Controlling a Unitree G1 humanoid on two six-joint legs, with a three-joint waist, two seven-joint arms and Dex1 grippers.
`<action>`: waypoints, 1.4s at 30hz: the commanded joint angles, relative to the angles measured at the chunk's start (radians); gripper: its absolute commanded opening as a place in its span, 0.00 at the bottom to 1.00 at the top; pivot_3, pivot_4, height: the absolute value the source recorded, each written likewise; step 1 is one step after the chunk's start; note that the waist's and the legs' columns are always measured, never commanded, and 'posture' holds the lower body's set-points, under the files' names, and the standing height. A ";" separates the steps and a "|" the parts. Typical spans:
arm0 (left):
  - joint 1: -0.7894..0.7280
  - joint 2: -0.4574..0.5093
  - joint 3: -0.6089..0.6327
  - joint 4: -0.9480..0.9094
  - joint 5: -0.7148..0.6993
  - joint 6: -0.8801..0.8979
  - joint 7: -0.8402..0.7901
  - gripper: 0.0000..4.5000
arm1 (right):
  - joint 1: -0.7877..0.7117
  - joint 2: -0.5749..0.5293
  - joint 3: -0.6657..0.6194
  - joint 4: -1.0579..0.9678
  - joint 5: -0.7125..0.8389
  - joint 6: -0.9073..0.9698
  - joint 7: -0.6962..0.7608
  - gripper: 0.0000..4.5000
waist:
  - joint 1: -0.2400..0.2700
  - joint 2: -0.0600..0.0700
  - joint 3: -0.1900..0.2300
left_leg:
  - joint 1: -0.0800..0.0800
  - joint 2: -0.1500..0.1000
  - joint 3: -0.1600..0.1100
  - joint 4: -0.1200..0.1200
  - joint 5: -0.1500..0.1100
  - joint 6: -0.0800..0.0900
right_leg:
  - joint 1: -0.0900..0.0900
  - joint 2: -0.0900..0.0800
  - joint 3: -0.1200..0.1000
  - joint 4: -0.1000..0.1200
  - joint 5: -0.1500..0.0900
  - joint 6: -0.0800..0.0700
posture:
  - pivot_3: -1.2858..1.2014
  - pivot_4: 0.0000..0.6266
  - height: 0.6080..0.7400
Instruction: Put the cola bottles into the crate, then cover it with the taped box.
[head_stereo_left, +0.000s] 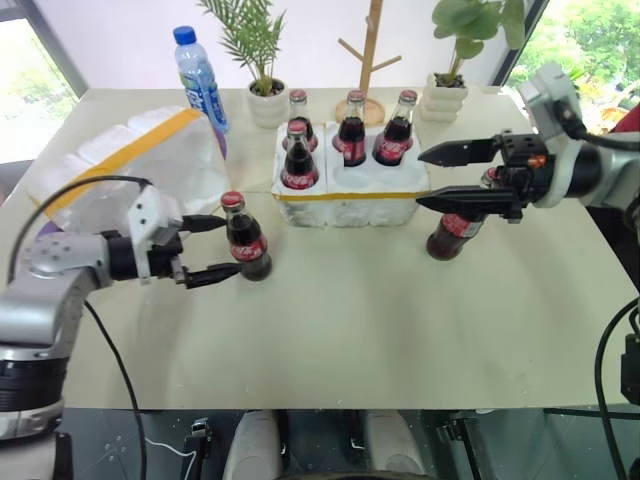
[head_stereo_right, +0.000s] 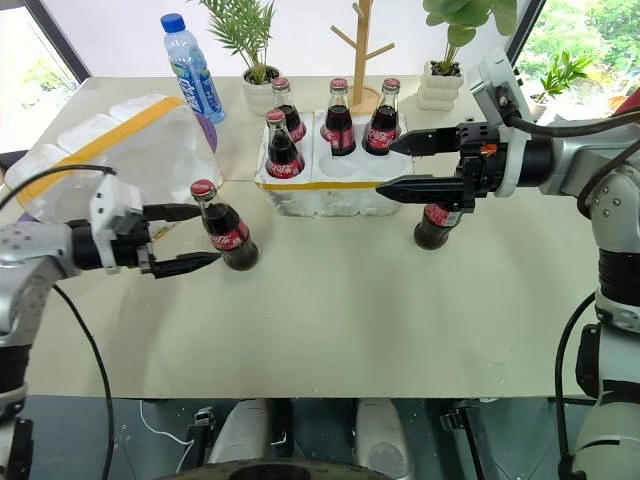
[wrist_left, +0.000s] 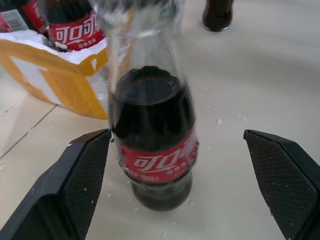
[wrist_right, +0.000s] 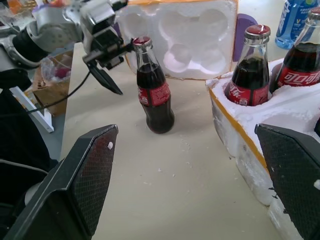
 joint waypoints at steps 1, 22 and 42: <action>-0.027 -0.027 -0.024 0.018 0.030 -0.047 0.049 0.99 | -0.020 -0.017 -0.042 -0.049 0.030 0.009 0.007 1.00 | 0.000 0.000 0.000 | 0.000 0.000 0.000 0.000 0.000 0.000 | 0.000 0.000 0.000 0.000 0.000 0.000 | 0.52 0.24 1.00; -0.319 -0.181 -0.091 -0.044 -0.184 0.200 0.141 0.59 | 0.027 -0.004 -0.085 -0.099 0.069 0.039 -0.058 1.00 | 0.019 -0.001 0.000 | -0.001 -0.001 -0.001 0.001 0.000 0.000 | 0.000 -0.001 -0.001 -0.001 0.000 0.000 | 0.52 0.24 1.00; -0.681 -0.675 -0.191 0.295 0.151 0.146 0.793 0.59 | 0.136 -0.005 -0.166 -0.183 0.133 0.085 -0.169 1.00 | 0.019 -0.002 0.001 | -0.001 -0.001 -0.001 0.000 0.000 0.000 | 0.000 0.001 0.000 -0.002 0.000 0.001 | 0.52 0.24 1.00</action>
